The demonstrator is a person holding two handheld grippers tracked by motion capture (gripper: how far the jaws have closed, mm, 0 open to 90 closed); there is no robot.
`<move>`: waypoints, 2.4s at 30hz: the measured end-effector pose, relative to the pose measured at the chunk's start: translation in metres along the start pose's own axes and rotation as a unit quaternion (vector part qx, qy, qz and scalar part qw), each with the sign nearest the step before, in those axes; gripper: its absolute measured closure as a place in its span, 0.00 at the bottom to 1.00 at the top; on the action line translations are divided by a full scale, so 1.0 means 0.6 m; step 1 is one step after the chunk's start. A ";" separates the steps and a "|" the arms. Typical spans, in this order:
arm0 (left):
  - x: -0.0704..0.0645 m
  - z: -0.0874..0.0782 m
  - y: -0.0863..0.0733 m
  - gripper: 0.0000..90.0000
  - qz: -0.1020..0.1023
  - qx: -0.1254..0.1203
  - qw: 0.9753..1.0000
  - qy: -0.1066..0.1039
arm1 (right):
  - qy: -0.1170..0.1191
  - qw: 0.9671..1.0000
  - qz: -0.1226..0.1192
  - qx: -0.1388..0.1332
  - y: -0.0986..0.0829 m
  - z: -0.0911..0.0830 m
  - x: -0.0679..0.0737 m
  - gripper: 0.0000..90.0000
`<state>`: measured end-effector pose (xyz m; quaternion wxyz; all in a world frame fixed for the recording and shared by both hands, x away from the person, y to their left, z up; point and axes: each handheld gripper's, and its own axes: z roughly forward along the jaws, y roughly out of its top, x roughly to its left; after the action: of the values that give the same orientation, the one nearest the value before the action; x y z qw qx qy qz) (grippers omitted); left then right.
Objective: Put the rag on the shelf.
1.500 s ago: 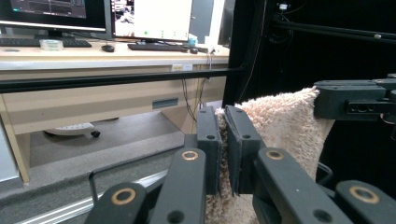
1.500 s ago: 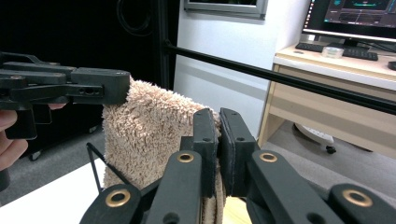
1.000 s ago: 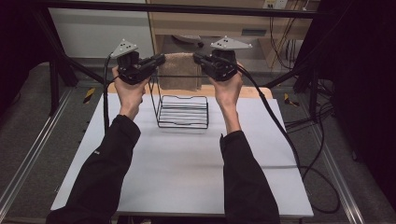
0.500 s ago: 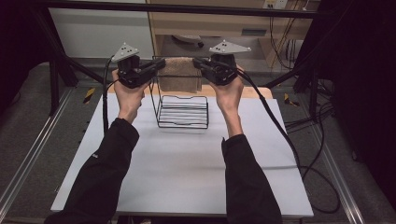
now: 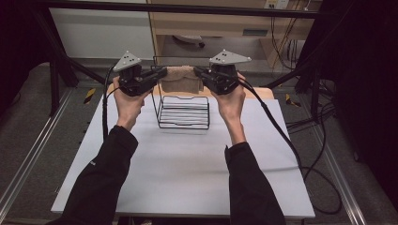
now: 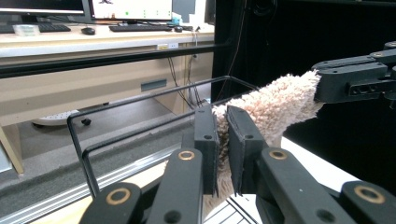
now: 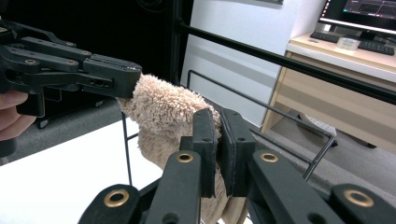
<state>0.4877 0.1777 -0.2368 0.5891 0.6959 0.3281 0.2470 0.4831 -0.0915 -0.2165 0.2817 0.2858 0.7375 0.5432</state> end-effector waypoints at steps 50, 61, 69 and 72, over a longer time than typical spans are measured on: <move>-0.010 0.013 -0.009 0.99 -0.010 0.115 0.993 -0.007 | 0.053 0.998 0.022 0.025 -0.036 -0.008 0.001 0.90; -0.003 0.028 -0.032 0.99 -0.009 0.124 0.992 -0.001 | 0.030 0.996 0.051 0.068 -0.067 0.029 -0.012 0.98; -0.002 0.032 -0.039 0.99 -0.012 0.117 0.993 -0.001 | 0.023 0.996 0.056 0.071 -0.070 0.037 -0.015 0.98; -0.004 0.027 -0.037 0.97 -0.011 0.115 0.993 -0.005 | 0.026 0.996 0.052 0.067 -0.070 0.032 -0.013 0.96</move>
<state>0.4943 0.1675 -0.2612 0.5094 0.7567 0.3588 0.1980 0.4973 -0.0951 -0.2608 0.2134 0.3280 0.7636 0.5136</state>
